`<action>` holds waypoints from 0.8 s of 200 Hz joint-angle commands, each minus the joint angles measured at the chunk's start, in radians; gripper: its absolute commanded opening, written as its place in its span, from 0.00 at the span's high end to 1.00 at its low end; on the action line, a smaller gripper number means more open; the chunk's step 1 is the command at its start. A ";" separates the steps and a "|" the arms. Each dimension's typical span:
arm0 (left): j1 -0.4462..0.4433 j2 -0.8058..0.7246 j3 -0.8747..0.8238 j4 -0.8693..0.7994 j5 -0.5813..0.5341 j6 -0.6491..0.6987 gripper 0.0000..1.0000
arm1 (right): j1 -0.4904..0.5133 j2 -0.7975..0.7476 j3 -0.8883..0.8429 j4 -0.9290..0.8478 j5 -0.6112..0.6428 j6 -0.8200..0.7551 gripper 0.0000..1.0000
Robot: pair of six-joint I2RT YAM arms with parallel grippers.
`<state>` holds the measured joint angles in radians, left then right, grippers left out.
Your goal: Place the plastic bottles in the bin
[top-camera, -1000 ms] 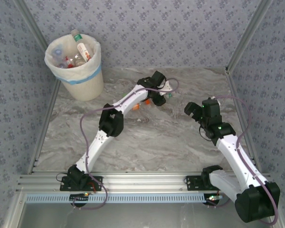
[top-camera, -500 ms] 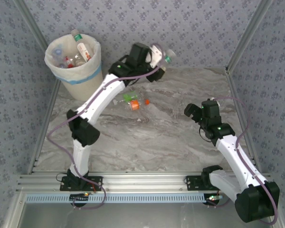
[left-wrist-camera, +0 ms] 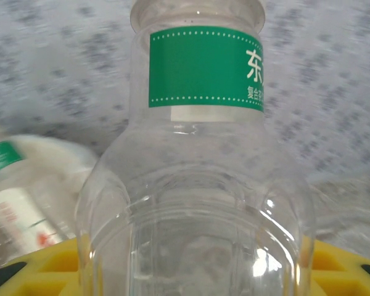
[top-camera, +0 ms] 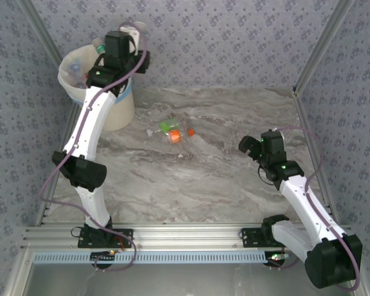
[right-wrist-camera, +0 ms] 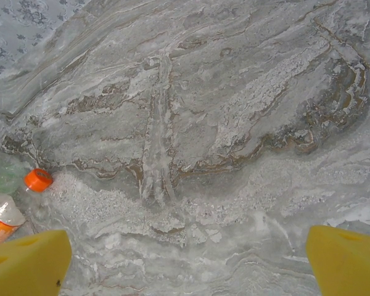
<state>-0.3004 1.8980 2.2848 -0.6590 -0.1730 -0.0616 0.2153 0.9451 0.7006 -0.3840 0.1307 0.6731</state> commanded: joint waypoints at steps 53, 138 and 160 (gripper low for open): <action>0.238 0.010 0.015 0.026 -0.020 -0.251 0.62 | -0.001 -0.007 -0.008 0.008 0.004 0.002 0.00; 0.400 0.192 0.100 -0.078 0.107 -0.285 0.56 | -0.001 -0.011 -0.011 0.003 0.011 -0.002 0.00; 0.402 0.235 0.161 -0.134 0.110 -0.254 0.49 | -0.001 -0.012 -0.010 0.003 0.015 0.003 0.00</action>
<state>0.1032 2.1101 2.3505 -0.7208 -0.0967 -0.3519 0.2153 0.9447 0.6979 -0.3820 0.1310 0.6731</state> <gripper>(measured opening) 0.499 0.999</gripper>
